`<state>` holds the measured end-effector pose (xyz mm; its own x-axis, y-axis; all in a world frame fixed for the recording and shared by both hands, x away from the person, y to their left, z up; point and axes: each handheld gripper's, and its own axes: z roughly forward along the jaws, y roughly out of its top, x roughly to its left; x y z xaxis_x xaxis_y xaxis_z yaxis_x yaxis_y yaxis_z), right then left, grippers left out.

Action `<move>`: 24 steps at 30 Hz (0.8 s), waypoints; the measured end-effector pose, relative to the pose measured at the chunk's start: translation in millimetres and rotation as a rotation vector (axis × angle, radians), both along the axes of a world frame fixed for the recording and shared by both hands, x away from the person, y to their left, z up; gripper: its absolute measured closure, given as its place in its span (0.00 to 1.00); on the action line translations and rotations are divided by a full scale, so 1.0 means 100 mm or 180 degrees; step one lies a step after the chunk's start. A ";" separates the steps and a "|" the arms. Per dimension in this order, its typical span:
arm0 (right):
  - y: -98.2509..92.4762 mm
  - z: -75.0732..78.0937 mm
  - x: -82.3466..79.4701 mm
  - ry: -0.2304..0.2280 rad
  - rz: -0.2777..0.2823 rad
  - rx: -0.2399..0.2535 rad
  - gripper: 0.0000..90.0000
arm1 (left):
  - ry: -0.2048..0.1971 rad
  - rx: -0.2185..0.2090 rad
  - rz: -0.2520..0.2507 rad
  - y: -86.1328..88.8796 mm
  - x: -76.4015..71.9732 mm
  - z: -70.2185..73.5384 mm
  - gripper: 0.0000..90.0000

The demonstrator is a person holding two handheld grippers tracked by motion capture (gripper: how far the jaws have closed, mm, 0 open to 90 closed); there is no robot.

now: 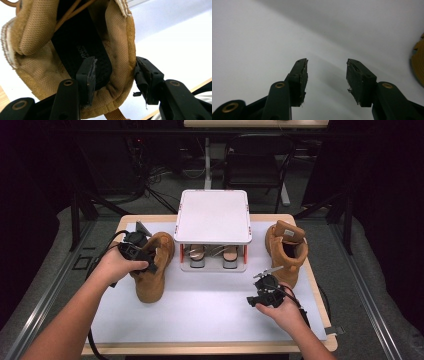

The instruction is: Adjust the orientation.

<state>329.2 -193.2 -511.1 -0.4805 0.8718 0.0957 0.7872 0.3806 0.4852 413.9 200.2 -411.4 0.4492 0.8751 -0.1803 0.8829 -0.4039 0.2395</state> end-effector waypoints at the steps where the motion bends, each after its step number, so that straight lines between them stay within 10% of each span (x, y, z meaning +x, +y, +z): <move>1: 0.00 0.00 0.00 0.0000 0.0000 0.0000 0.57 | 0.0000 0.0000 0.0000 0.00 0.00 0.00 0.59; 13: -0.21 0.34 0.25 0.0543 0.0162 -0.0419 0.60 | 0.0008 0.0023 -0.0040 0.00 -0.01 -0.03 0.59; 24: -0.36 0.68 0.42 0.0615 0.0027 -0.0508 0.59 | -0.0003 0.0068 -0.0060 -0.02 0.00 -0.07 0.59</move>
